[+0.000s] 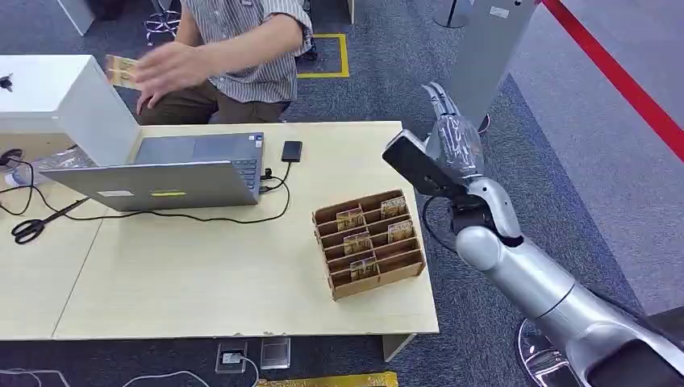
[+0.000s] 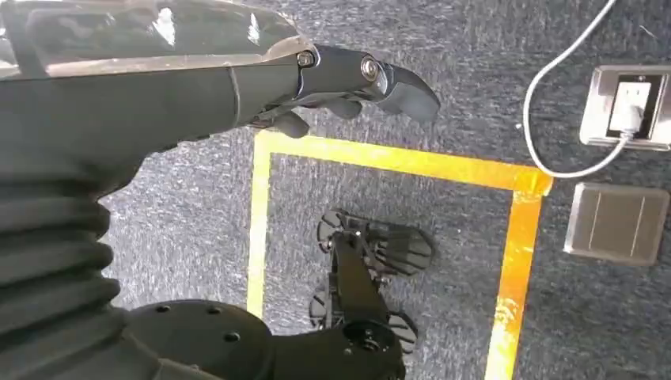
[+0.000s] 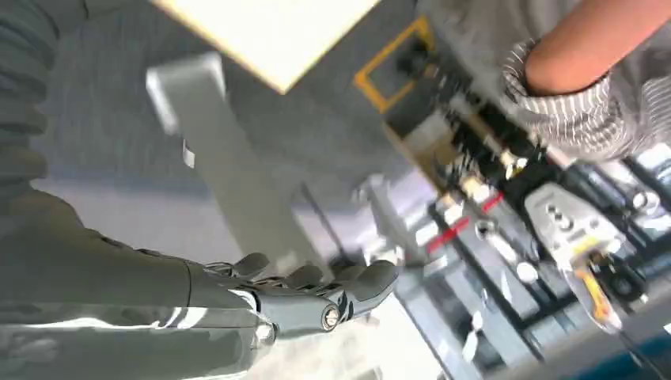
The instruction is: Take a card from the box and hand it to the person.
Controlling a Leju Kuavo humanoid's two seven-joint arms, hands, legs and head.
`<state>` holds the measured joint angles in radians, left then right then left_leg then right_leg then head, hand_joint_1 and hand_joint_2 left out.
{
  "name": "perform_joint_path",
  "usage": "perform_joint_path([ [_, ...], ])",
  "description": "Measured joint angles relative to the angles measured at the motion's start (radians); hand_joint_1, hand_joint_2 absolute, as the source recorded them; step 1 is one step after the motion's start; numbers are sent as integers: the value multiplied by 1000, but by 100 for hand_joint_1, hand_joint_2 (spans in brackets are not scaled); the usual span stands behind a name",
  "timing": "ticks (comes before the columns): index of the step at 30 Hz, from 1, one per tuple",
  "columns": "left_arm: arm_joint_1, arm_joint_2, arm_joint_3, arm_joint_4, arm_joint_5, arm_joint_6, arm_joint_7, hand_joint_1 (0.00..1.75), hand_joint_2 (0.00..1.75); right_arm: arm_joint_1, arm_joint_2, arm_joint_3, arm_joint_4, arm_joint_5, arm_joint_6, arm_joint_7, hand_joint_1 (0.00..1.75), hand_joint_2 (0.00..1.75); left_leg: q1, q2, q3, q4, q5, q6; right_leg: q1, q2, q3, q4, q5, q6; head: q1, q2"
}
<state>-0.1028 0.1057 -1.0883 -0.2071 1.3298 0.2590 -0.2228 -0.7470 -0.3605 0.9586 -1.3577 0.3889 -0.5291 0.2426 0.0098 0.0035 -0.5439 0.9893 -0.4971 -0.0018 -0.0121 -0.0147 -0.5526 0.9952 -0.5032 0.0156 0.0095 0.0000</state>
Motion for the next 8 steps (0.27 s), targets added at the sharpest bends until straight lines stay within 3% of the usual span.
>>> perform_joint_path([
  [8, 4, 0, 15, 0, 30, 23, 22, 0, 0, 99, -28, -14, -107, -368, 26, -43, 0, 175, 0, 0, 0, 0, 0, 0, 0, 0, 0, 0, 0, 0, 0, 0],
])
